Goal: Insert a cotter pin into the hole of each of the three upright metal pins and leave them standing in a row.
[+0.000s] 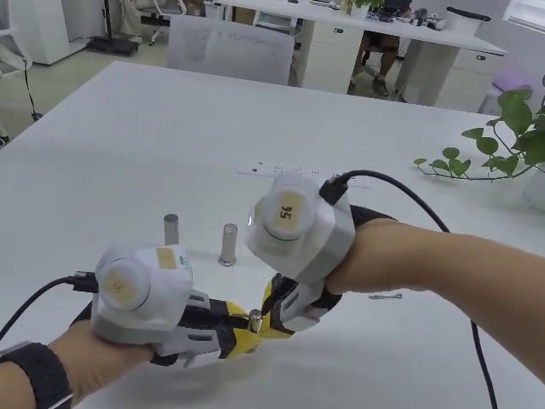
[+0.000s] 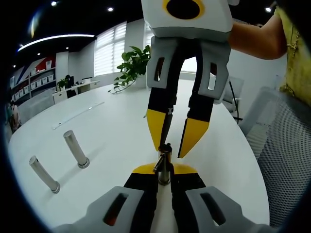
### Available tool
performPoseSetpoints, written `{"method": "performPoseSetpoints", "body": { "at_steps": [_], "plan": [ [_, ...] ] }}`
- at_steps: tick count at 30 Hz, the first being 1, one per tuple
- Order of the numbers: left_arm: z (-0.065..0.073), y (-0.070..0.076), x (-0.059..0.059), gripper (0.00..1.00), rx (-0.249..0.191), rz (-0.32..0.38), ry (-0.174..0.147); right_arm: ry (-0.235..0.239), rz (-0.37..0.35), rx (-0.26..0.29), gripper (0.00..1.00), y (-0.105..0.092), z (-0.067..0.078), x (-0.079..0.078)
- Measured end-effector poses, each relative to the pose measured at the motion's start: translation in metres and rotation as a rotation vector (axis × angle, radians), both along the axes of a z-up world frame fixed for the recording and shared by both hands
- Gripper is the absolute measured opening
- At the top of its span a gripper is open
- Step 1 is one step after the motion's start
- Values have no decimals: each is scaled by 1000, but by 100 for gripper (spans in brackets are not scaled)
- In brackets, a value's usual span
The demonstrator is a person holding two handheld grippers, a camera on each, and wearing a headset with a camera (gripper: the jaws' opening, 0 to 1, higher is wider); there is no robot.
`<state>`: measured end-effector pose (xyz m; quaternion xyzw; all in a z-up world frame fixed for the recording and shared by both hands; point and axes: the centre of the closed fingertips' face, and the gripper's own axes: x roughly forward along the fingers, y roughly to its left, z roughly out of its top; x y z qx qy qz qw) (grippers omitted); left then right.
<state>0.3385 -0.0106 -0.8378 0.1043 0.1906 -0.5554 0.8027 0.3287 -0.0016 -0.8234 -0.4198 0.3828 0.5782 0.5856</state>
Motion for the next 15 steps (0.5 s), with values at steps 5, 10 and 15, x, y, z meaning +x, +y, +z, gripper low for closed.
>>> {"method": "performPoseSetpoints", "body": {
  "at_steps": [5,10,15],
  "plan": [
    [-2,1,-1,14,-5,10,21,11,-13,26,14,3,1,-1],
    [0,3,0,23,-26,26,46,17,-24,49,16,8,0,-1],
    [2,7,-1,30,-29,35,56,18,-29,65,16,10,0,-1]
  ]
}}
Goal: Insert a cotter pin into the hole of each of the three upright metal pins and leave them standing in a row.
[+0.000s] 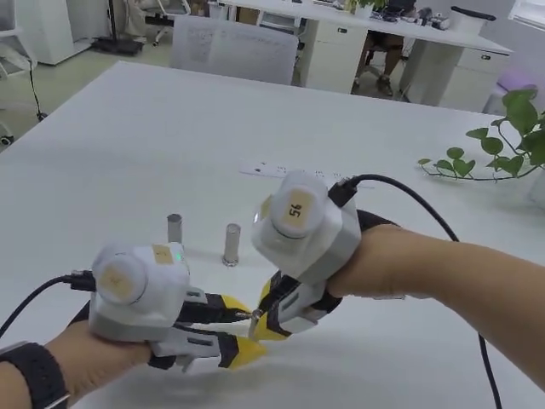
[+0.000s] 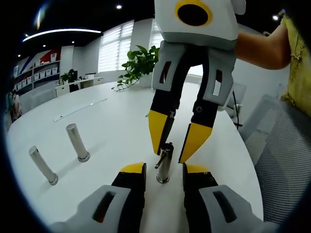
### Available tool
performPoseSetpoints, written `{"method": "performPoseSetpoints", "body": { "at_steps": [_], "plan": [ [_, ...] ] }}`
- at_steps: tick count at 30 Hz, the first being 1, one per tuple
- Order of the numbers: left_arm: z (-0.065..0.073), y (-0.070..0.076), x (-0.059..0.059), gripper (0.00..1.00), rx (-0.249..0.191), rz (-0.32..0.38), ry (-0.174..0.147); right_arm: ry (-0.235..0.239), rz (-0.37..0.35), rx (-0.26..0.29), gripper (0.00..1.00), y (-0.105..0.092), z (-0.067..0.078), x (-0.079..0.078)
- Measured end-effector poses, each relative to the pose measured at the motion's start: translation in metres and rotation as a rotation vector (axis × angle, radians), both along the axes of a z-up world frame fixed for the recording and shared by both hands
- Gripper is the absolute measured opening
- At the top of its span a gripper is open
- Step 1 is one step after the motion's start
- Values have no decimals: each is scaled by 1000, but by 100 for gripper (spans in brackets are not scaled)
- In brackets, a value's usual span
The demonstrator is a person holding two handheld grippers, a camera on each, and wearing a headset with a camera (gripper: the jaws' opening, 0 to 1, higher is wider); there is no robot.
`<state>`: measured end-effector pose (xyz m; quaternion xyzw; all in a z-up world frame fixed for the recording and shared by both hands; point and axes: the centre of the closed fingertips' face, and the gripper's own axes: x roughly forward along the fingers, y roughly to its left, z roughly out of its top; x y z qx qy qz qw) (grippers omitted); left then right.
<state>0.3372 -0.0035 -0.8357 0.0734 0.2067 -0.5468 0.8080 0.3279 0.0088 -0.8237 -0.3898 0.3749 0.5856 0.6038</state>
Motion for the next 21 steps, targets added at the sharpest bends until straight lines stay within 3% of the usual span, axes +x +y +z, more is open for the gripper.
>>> {"method": "performPoseSetpoints", "body": {
  "at_steps": [8,21],
  "plan": [
    [10,12,-10,41,-4,6,8,1,-3,29,16,5,-3,2],
    [32,34,-25,40,-34,44,-25,-13,25,24,13,6,-7,3]
  ]
}}
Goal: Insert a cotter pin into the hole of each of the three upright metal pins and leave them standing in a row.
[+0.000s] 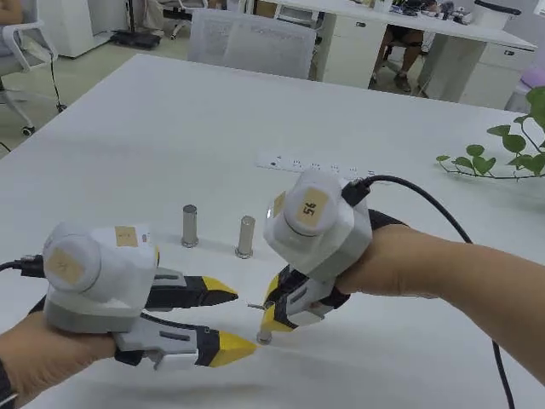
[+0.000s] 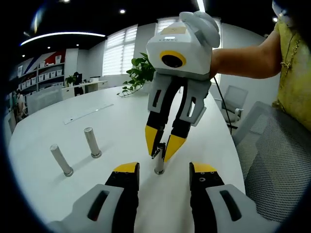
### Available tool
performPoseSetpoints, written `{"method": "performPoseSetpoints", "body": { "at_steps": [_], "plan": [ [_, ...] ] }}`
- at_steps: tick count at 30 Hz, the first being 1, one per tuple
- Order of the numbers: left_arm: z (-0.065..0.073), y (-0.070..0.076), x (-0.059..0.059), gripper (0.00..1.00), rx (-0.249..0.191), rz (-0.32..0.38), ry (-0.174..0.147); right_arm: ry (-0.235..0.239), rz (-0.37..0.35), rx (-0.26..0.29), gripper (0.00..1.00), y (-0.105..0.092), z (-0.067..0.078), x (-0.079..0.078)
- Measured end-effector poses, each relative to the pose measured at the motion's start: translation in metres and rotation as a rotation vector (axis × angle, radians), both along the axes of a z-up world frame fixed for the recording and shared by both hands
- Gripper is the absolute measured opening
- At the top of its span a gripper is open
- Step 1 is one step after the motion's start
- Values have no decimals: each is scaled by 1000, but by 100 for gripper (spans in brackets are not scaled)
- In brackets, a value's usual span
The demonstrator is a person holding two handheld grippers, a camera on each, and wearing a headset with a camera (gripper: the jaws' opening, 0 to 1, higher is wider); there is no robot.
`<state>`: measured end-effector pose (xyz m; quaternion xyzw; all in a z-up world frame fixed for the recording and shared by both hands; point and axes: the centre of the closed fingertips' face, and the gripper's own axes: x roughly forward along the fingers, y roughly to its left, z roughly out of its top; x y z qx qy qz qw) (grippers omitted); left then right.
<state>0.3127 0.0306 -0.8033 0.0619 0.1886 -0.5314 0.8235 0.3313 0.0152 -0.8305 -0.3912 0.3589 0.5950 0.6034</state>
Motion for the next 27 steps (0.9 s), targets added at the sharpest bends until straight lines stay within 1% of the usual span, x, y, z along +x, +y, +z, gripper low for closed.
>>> {"method": "performPoseSetpoints", "body": {
  "at_steps": [7,11,14,19,25,27],
  "plan": [
    [7,14,-4,38,-21,45,-11,-3,12,-9,12,1,-1,-2],
    [11,19,-4,37,-36,68,-19,-1,12,-11,12,0,-2,-2],
    [12,20,-4,37,-45,76,-20,0,15,-11,12,0,-3,-2],
    [11,19,-5,37,-44,75,-16,2,18,2,10,1,-3,-3],
    [10,17,-4,36,-47,70,-13,-14,14,1,9,1,-2,1],
    [10,17,-3,36,-45,69,-12,-7,4,-4,9,0,-2,2]
  ]
}}
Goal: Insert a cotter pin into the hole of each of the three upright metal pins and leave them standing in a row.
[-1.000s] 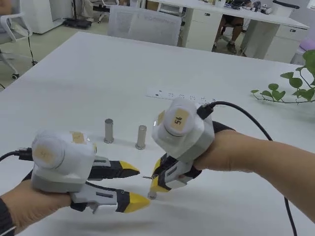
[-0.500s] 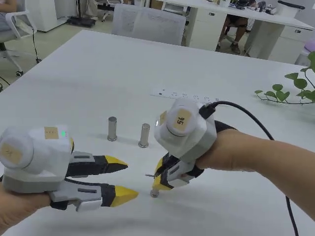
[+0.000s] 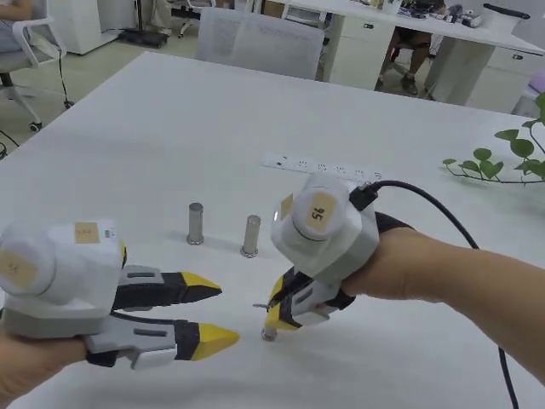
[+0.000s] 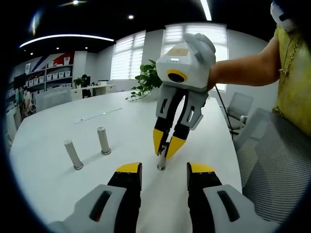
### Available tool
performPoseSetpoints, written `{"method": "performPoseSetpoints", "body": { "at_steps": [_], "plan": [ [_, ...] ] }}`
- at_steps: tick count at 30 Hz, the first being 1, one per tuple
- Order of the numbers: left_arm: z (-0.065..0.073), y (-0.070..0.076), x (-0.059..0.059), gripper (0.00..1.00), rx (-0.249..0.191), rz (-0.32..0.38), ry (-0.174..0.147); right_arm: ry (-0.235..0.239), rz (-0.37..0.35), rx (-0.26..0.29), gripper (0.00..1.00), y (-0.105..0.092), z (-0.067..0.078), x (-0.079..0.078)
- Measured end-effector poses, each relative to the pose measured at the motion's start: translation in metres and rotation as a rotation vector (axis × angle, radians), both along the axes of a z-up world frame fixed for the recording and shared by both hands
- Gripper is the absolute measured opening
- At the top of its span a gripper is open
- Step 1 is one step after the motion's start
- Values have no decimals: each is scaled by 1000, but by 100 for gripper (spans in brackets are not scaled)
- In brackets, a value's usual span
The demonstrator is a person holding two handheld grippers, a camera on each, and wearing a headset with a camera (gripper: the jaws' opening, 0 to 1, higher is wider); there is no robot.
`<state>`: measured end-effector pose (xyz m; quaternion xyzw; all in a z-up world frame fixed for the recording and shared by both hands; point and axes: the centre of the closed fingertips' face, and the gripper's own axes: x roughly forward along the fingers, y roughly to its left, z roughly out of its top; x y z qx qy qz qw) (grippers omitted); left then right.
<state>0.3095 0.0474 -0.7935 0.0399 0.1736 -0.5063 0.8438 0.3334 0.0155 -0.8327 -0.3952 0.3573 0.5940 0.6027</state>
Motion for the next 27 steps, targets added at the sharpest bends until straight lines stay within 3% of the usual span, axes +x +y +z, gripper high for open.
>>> {"method": "performPoseSetpoints", "body": {
  "at_steps": [13,27],
  "plan": [
    [1,13,-2,35,-15,32,-2,15,17,1,8,15,1,4],
    [-2,32,-14,34,-21,87,10,8,46,48,8,64,20,31]
  ]
}}
